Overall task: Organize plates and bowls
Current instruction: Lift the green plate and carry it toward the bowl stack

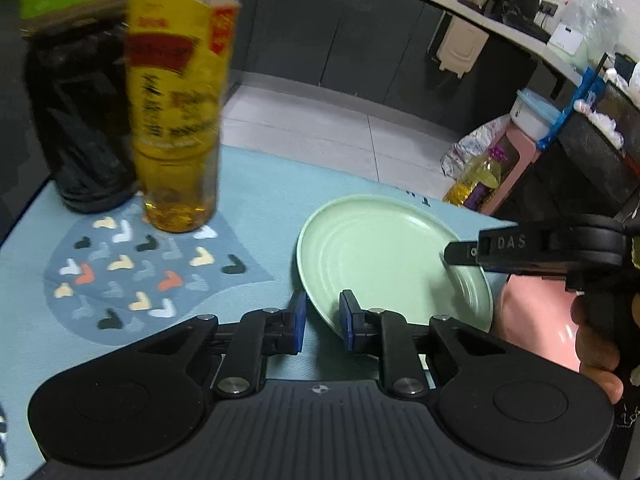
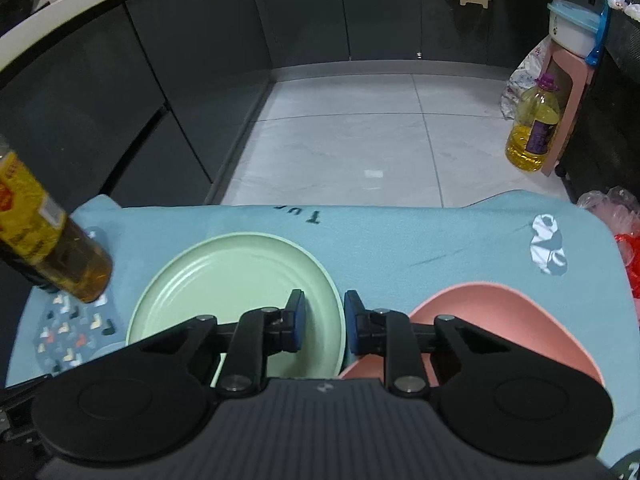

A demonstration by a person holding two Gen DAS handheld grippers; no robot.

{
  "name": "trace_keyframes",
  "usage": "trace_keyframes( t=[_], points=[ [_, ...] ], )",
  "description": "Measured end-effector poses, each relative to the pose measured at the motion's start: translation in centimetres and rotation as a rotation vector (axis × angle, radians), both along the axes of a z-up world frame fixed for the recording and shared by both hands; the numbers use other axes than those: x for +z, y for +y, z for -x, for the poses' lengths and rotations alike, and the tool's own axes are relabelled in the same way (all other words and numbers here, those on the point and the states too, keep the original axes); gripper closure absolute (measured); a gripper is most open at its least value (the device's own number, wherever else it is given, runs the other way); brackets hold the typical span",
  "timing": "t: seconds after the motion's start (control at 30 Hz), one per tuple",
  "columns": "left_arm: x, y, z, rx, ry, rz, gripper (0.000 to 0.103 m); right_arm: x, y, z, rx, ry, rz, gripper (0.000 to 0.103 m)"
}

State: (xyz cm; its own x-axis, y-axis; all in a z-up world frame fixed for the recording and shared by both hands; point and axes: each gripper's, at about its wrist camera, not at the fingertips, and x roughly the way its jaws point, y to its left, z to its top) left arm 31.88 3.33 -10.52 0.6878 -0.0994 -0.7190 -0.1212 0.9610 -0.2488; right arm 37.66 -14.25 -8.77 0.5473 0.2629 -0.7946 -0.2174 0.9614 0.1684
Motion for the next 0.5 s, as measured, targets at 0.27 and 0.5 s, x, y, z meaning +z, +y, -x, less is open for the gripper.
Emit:
trace_keyframes(
  t=[0.27,0.5],
  points=[
    [2.7,2.3,4.8,0.033,-0.079,-0.050,0.087,1.9,2.1,4.1,0.069,-0.018,-0.040,0.103],
    [3.7,3.9,9.7,0.059,-0.125,-0.078,0.086,2.8,3.1,8.3,0.111,-0.008,-0.087,0.103]
  ],
)
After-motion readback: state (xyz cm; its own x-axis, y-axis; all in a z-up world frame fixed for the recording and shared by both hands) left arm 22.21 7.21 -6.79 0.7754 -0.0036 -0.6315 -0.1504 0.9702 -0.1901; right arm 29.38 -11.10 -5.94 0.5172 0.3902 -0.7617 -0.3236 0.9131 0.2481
